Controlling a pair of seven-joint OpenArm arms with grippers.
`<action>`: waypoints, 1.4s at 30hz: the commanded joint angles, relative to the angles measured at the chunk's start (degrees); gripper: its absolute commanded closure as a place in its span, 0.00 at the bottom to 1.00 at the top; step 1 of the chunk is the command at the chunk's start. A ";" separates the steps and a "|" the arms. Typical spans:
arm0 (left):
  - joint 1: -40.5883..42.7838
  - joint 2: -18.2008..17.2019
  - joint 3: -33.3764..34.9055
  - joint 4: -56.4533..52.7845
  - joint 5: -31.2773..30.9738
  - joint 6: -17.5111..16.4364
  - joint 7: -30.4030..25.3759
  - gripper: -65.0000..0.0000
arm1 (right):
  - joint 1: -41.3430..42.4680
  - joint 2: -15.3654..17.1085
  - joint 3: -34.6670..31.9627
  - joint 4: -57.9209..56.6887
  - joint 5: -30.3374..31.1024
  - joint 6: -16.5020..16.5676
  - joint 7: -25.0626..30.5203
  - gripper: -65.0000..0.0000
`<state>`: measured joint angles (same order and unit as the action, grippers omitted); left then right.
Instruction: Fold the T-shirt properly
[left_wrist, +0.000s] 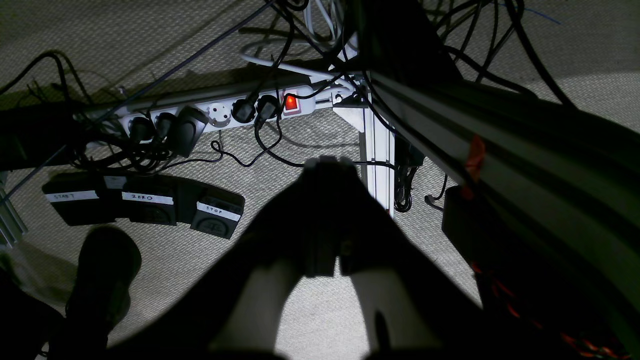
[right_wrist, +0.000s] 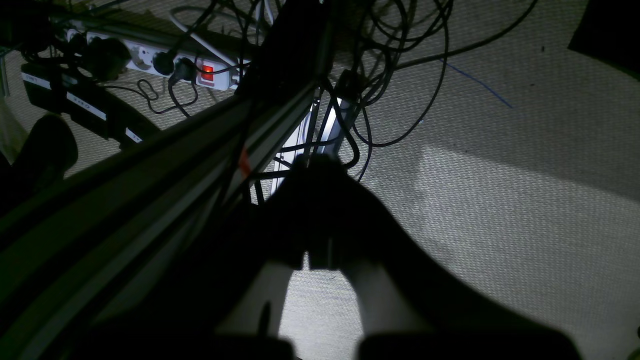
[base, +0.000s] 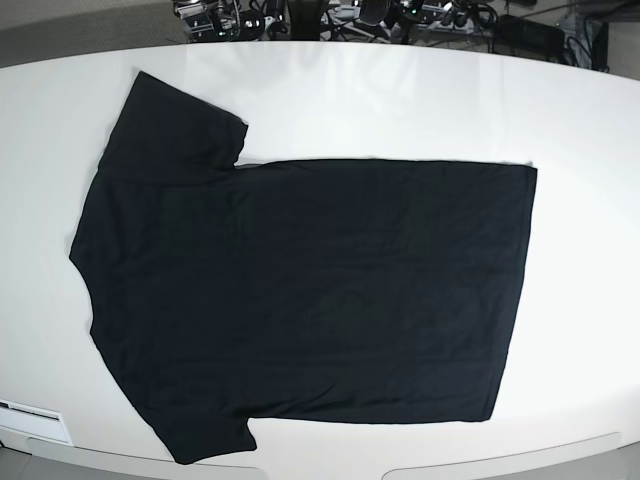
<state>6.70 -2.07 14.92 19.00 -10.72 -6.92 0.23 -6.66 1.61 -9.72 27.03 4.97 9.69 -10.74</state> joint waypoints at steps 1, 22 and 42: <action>0.26 0.00 -0.04 0.37 -0.28 -0.74 -0.35 1.00 | 0.15 0.13 -0.04 0.59 0.46 0.39 0.42 1.00; 0.24 0.00 -0.04 0.55 -0.31 -0.74 -0.39 1.00 | 0.17 0.13 -0.04 0.59 -3.54 -1.22 0.39 1.00; 1.46 -6.21 -0.04 11.58 10.05 -4.63 15.32 1.00 | -2.16 8.37 -0.04 0.94 -9.51 2.91 -5.64 1.00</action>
<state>7.57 -8.43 14.92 30.44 -0.60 -11.03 15.42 -8.43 10.02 -9.87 27.57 -4.62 12.32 -16.21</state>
